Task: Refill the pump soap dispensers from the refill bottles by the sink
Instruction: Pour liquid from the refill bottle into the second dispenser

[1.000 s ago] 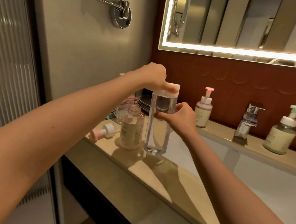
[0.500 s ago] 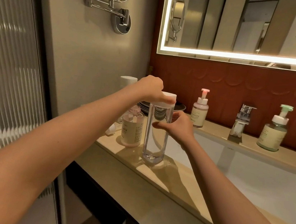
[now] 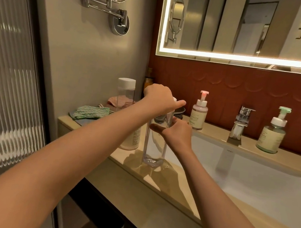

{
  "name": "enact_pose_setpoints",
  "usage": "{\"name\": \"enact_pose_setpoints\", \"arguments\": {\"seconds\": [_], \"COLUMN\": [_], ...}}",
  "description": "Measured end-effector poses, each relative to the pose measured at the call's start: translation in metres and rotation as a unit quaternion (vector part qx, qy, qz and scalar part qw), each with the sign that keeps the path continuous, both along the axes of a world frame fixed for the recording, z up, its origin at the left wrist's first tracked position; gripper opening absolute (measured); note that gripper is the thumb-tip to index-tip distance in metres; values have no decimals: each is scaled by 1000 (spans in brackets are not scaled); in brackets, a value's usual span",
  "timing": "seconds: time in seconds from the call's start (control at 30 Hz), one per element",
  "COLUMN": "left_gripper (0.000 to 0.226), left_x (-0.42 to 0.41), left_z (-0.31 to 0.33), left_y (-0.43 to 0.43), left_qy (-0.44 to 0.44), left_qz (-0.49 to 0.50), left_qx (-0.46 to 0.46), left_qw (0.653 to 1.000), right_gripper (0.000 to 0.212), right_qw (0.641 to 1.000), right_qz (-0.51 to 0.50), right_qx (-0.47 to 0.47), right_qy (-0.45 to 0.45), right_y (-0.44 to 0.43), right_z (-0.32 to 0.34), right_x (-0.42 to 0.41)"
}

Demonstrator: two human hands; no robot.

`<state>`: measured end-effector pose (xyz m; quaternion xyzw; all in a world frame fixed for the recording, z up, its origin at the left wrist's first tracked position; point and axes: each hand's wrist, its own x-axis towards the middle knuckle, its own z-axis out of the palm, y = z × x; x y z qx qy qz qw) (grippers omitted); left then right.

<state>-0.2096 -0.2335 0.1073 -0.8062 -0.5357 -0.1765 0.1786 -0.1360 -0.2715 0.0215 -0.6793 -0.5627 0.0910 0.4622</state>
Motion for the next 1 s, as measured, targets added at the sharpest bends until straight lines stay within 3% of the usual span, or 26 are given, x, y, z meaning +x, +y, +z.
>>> {"name": "enact_pose_setpoints", "arguments": {"seconds": [0.1,0.2,0.3,0.4,0.53,0.63,0.73,0.77,0.83,0.9,1.0], "left_gripper": [92,91,68,54,50,76,74,69,55,67,66], "left_x": [-6,-22,-31,-33,-33,-35,-38,-39,-38,-37,-35], "left_z": [24,40,41,38,41,44,46,45,41,36,34], "left_y": [-8,-4,-1,2,4,5,2,4,7,8,7], "left_qy": [23,19,83,44,56,75,84,82,51,23,28], "left_qz": [33,-11,-129,-214,-158,-78,-32,-45,-120,-171,-182], "left_qx": [-6,12,-128,-270,-248,-197,-84,-88,-205,-303,-285], "left_qw": [999,1000,980,938,954,975,992,992,970,937,941], "right_gripper": [61,61,69,79,77,77,79,79,77,77,78], "right_qw": [1000,999,1000,999,999,999,999,999,999,999,999], "right_qz": [-7,11,17,8,16,9,12,13,14,17,14], "right_qx": [-3,8,2,-20,-21,-18,-16,-17,-20,-25,-33], "right_qy": [6,32,21,39,38,40,44,41,38,41,41], "right_y": [2,3,5,5,4,2,2,2,3,3,3], "right_z": [1,2,2,3,4,4,5,5,6,6,7], "right_x": [2,3,0,0,-2,-1,-1,-1,-1,-2,-2]}}
